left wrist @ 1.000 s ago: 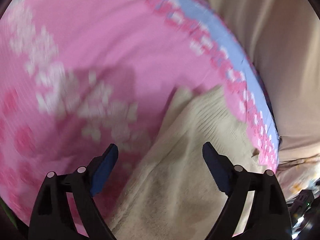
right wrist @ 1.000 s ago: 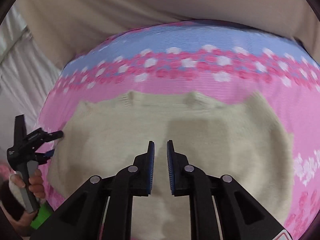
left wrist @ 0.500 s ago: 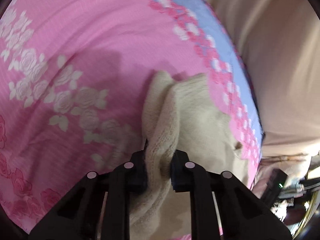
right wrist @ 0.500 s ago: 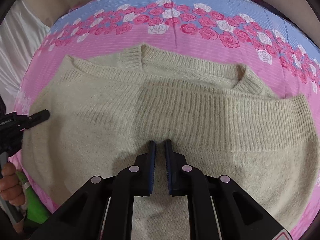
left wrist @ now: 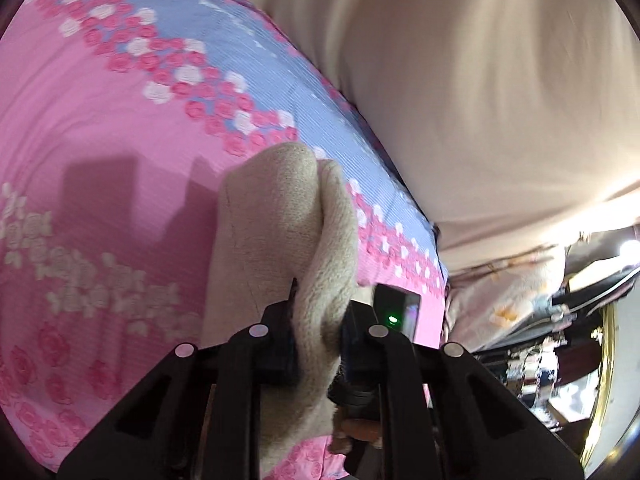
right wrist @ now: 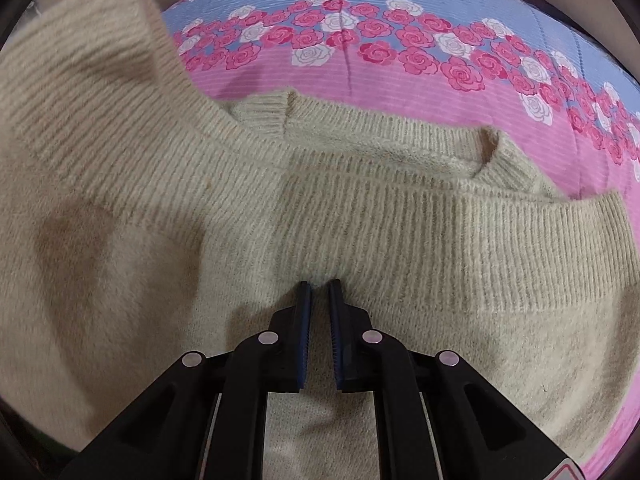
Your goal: Fold small clothes
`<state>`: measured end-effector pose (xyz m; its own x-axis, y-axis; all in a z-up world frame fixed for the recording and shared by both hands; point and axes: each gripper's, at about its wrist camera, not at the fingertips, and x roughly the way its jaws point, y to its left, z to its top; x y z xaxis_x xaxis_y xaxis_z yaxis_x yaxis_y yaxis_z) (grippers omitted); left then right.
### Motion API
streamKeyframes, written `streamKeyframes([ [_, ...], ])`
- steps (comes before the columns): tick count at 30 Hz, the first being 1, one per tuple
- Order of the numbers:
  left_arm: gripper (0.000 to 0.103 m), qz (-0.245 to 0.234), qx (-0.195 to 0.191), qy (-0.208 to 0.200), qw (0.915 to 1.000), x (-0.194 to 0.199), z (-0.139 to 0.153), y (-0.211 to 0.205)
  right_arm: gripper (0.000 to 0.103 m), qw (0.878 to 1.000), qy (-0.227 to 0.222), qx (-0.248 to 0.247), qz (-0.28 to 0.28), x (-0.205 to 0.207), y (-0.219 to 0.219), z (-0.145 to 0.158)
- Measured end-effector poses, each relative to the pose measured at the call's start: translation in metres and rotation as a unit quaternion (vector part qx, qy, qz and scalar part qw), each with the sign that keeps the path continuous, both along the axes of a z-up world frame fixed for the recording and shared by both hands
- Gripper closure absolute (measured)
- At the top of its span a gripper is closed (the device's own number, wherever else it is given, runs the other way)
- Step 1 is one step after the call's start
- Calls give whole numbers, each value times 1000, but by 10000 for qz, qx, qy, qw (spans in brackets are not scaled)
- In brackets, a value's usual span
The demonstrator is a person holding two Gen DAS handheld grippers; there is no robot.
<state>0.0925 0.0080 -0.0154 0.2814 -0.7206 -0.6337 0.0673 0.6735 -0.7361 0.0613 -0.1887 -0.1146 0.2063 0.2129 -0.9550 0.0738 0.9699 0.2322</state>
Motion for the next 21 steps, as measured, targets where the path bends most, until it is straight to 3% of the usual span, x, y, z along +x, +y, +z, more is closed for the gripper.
streamKeyframes([
  [13, 89, -600, 287, -164, 9976, -20, 8, -73, 98, 9978, 7, 653, -119, -2, -45, -1],
  [17, 88, -442, 323, -134, 9984, -22, 8, -66, 97, 9950, -48, 938, -345, -8, -73, 14],
  [18, 88, -372, 330, -117, 9987, -21, 7, -59, 93, 9941, -163, 981, -431, -14, -82, 24],
  [21, 88, -174, 338, -90, 9992, -19, 7, -37, 93, 9937, -302, 919, -567, -26, -102, 39],
])
